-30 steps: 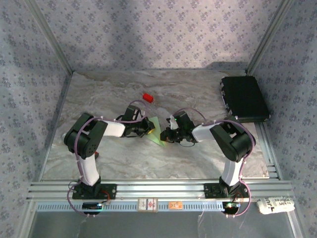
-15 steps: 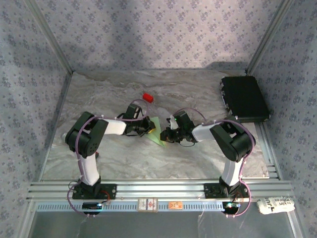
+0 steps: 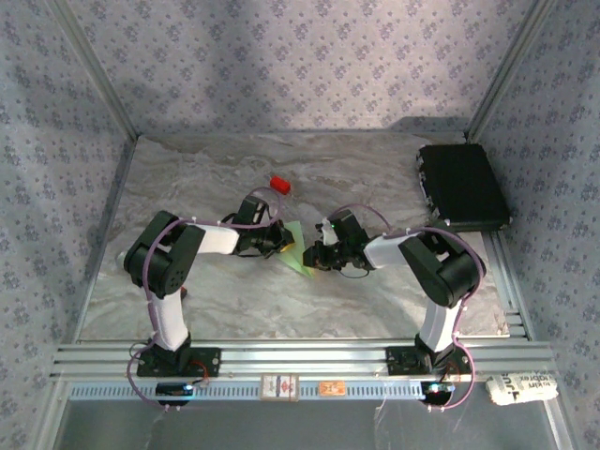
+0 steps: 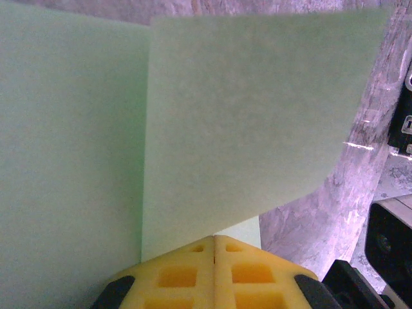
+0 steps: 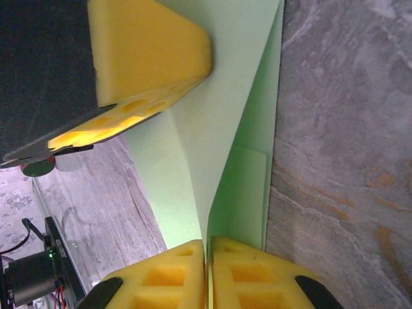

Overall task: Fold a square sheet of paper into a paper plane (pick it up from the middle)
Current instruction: Fourth fold the wing at the center of the table.

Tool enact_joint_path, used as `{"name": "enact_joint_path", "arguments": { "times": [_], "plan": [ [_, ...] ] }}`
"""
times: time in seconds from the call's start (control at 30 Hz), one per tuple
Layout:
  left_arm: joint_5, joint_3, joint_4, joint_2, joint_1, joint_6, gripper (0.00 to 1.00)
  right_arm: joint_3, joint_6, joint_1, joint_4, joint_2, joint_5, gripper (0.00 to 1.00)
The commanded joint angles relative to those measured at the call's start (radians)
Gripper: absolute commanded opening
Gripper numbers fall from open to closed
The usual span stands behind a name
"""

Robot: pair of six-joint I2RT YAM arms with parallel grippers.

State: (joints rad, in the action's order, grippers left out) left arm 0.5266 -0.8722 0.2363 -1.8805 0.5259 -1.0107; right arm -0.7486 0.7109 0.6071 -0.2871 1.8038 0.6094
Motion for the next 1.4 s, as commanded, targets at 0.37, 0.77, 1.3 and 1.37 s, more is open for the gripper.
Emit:
{"name": "enact_joint_path", "arguments": {
  "times": [0.37,0.77,1.3,1.37],
  "plan": [
    [-0.014,0.000,-0.062,-0.035,0.000,0.021,0.06,0.041,-0.024,0.005,0.117,-0.032,0.002,0.13],
    [-0.014,0.002,-0.059,-0.035,-0.001,0.021,0.06,0.058,-0.019,0.005,0.121,-0.021,0.013,0.10],
    [-0.010,0.007,-0.054,-0.040,-0.005,0.018,0.05,0.085,-0.044,0.004,0.148,-0.034,0.036,0.07],
    [-0.011,0.009,-0.055,-0.038,-0.007,0.020,0.05,0.087,-0.042,0.003,0.147,-0.042,0.035,0.11]
  ]
}}
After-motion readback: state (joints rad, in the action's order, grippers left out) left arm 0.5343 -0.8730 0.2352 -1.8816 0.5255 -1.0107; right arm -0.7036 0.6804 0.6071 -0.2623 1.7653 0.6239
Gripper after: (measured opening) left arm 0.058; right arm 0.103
